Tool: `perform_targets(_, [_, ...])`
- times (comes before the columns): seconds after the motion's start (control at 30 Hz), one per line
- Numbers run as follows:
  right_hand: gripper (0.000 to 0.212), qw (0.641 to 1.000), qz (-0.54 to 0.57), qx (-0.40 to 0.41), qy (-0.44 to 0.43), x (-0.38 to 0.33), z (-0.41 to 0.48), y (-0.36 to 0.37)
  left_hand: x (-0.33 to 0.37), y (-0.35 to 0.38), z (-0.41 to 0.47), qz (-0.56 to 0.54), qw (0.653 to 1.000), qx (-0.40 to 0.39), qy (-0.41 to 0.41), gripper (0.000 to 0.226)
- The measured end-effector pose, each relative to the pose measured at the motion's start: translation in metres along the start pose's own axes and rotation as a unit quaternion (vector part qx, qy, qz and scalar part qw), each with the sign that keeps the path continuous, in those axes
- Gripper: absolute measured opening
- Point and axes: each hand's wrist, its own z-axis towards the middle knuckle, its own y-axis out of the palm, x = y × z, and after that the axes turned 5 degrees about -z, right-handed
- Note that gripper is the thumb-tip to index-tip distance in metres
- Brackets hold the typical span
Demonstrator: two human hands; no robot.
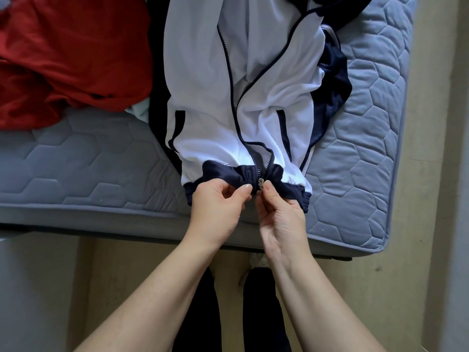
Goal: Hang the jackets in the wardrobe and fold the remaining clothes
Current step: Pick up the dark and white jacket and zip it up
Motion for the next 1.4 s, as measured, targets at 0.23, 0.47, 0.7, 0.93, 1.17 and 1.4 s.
perform_targets(0.23, [0.015, 0.998, -0.042, 0.023, 0.034, 0.003, 0.004, -0.004, -0.014, 0.002, 0.004, 0.020, 0.998, -0.001, -0.064, 0.025])
perform_targets(0.47, [0.028, 0.889, -0.454, -0.050, 0.017, -0.020, -0.002, -0.020, -0.026, -0.008, 0.002, 0.047, 0.993, -0.010, -0.107, 0.026])
perform_targets(0.7, [0.020, 0.805, -0.591, -0.056, -0.010, -0.019, -0.010, -0.012, -0.016, -0.011, 0.005, 0.079, 0.991, -0.022, -0.104, 0.028])
perform_targets(0.93, [0.015, 0.849, -0.522, -0.084, -0.003, -0.007, -0.010, -0.015, -0.012, -0.017, 0.010, 0.084, 0.991, -0.043, -0.099, 0.023])
perform_targets(1.17, [0.023, 0.885, -0.450, -0.091, 0.081, -0.021, -0.009, -0.018, -0.024, -0.020, 0.010, 0.190, 0.980, -0.047, -0.040, 0.033])
perform_targets(1.4, [0.014, 0.967, -0.202, -0.032, 0.149, -0.034, 0.007, 0.021, -0.056, -0.022, -0.009, 0.210, 0.977, -0.031, 0.006, 0.040])
